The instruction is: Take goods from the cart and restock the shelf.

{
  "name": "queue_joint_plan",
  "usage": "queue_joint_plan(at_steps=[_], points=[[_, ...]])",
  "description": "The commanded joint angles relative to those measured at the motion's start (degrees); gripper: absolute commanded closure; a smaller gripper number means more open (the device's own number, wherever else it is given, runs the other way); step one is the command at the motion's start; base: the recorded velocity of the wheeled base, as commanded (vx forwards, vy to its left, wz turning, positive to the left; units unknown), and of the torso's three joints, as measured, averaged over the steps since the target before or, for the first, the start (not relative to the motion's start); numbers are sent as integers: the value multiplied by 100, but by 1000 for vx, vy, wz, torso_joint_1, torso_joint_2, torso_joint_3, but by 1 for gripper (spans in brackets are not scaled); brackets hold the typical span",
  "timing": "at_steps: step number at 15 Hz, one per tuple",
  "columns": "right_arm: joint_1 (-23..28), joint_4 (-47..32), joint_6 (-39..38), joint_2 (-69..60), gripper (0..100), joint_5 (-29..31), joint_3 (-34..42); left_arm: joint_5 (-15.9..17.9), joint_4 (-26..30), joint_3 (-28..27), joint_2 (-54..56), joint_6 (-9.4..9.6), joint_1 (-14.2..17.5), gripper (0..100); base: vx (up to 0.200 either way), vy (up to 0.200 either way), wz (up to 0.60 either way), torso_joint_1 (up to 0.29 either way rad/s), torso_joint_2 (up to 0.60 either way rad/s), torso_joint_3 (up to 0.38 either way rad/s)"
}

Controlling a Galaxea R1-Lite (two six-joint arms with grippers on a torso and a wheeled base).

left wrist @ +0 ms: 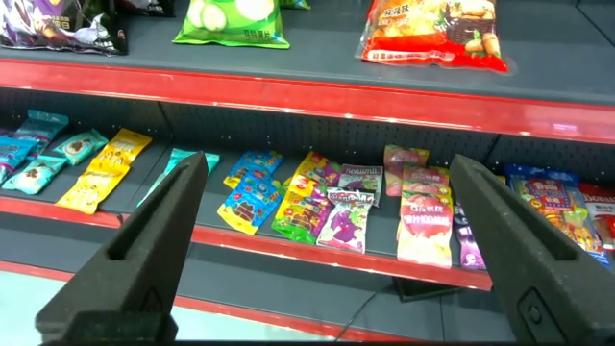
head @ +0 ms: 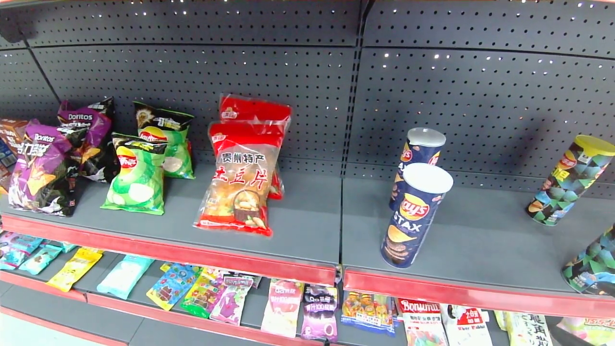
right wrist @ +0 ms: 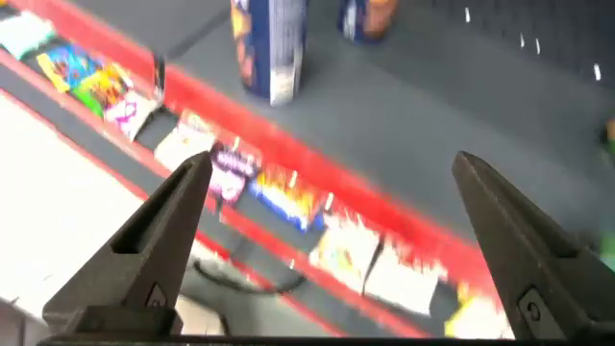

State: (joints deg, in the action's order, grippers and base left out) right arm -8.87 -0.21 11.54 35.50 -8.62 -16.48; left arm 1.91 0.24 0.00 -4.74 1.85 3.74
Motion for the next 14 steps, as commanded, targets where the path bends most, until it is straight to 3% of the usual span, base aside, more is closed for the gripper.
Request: queue_joint_plan(at_steps=[1,4,11,14], points=[[624,-1333,-12,-1906,0,106,-373,2,2,0,-9,-1,4,0,0,0,0,0,0,0],[677,-1342,-126,-3198,0,466,128,2,2,0,-9,-1,4,0,0,0,0,0,0,0],[870,-1298,-214,-3550,0,1301,673,2,2,0,-9,-1,4,0,0,0,0,0,0,0],[870,-726,-188,-3550,0,1310,1103,2,2,0,-9,-1,4,0,0,0,0,0,0,0]])
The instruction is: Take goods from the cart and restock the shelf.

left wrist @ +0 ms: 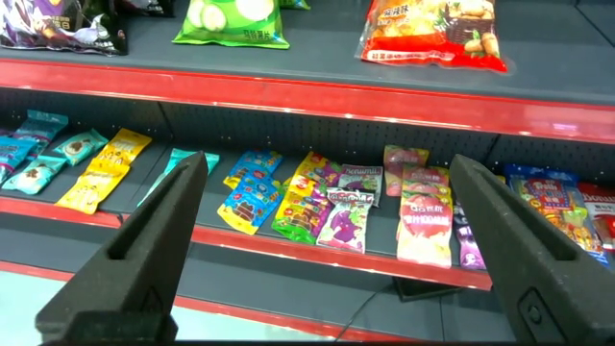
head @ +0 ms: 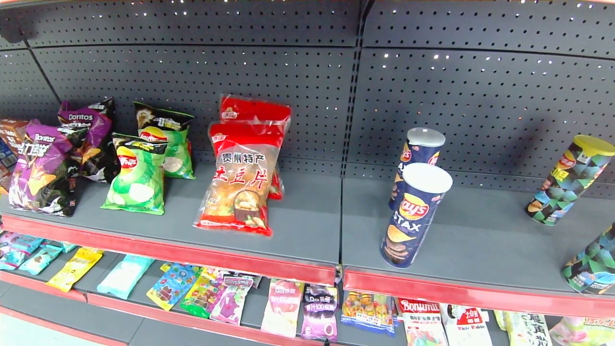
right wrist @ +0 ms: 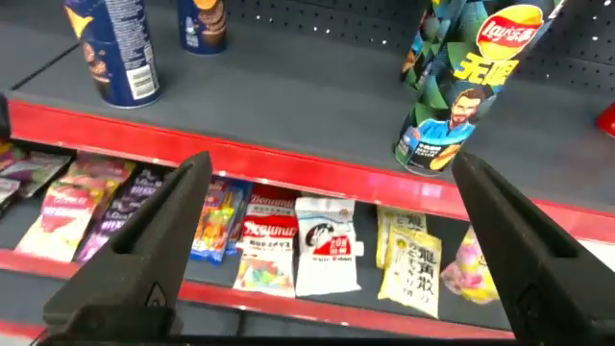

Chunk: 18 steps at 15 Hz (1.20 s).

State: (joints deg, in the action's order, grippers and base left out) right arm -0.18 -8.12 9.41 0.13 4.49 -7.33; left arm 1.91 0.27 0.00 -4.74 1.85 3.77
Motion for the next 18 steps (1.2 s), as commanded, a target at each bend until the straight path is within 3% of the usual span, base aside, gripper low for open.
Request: queue_joint_plan(at_steps=[1,11,18], points=[[1,364,61,-13,0,-18,346,2,0,0,-9,-1,1,0,0,0,0,0,0,0],[1,495,-141,-13,0,-71,407,2,0,0,-9,-1,1,0,0,0,0,0,0,0],[1,469,-124,-13,0,-123,399,2,0,0,-9,-1,1,0,0,0,-514,5,2,0]])
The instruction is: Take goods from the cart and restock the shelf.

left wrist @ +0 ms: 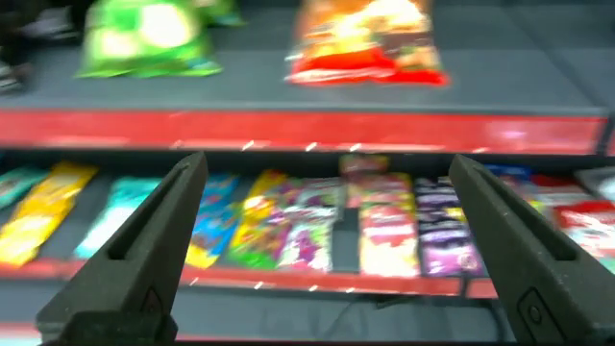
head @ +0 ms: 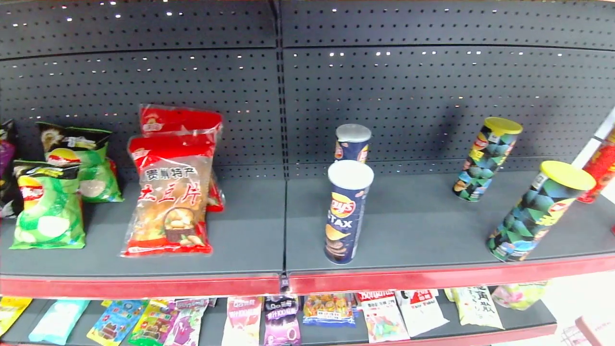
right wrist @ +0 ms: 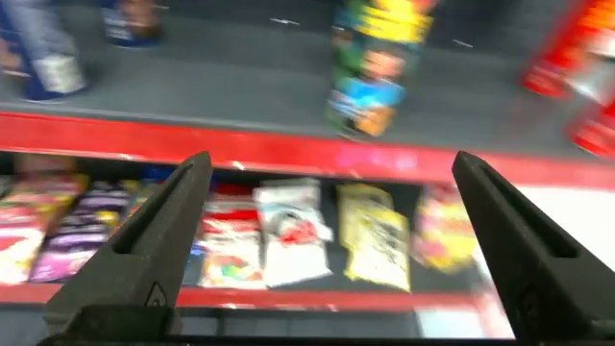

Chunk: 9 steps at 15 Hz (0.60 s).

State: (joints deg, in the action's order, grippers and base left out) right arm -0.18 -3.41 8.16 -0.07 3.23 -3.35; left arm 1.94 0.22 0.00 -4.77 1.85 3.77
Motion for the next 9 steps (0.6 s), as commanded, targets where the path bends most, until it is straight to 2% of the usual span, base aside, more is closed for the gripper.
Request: queue_joint_plan(at_steps=[1,7,9], points=[[1,7,2,7,0,-59,1,0,4,0,-7,-1,1,0,0,0,0,0,0,0],[1,7,2,7,0,-121,10,0,4,0,-7,-1,1,0,0,0,0,0,0,0],[-52,43,-42,201,0,-464,-139,0,4,0,-7,-1,1,0,0,0,0,0,0,0]])
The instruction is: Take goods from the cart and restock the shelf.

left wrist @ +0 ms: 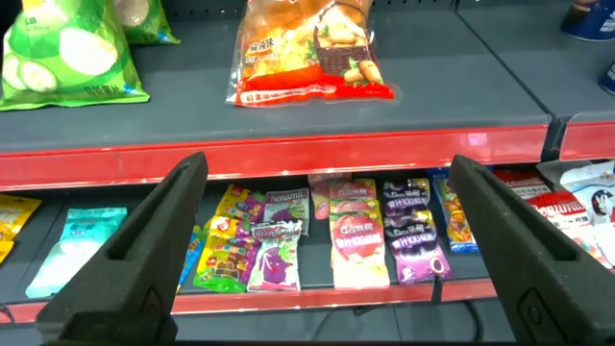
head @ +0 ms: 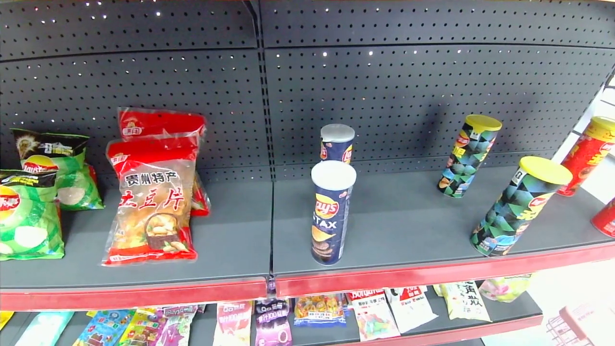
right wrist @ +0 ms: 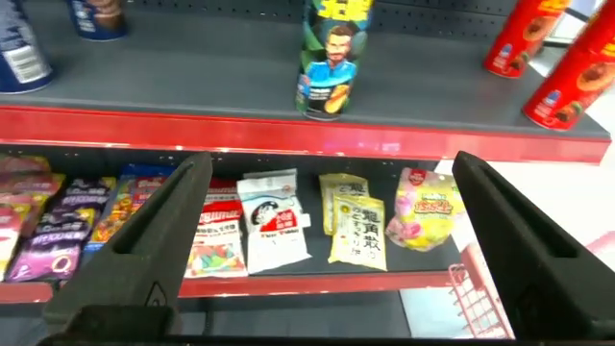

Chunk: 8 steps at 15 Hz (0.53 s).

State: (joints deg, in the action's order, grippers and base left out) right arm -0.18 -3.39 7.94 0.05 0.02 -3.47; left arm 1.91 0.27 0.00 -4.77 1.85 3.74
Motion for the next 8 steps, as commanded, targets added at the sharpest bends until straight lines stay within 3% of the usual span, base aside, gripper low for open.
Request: queue_joint_plan(at_steps=[1,2,5,6,8], points=[[-114,49,-64,751,0,-416,-575,2,0,0,-7,-1,4,0,0,0,0,0,0,0],[-140,49,-99,1155,0,-574,-874,2,0,0,-7,-1,4,0,0,0,0,0,0,0],[-729,75,-143,2913,0,-1831,-1700,2,0,0,-7,-1,4,0,0,0,0,0,0,0],[-729,75,-143,2913,0,-1831,-1700,2,0,0,-7,-1,4,0,0,0,0,0,0,0],[-1537,699,-170,4873,0,-2103,-2333,2,0,0,-7,-1,4,0,0,0,0,0,0,0]])
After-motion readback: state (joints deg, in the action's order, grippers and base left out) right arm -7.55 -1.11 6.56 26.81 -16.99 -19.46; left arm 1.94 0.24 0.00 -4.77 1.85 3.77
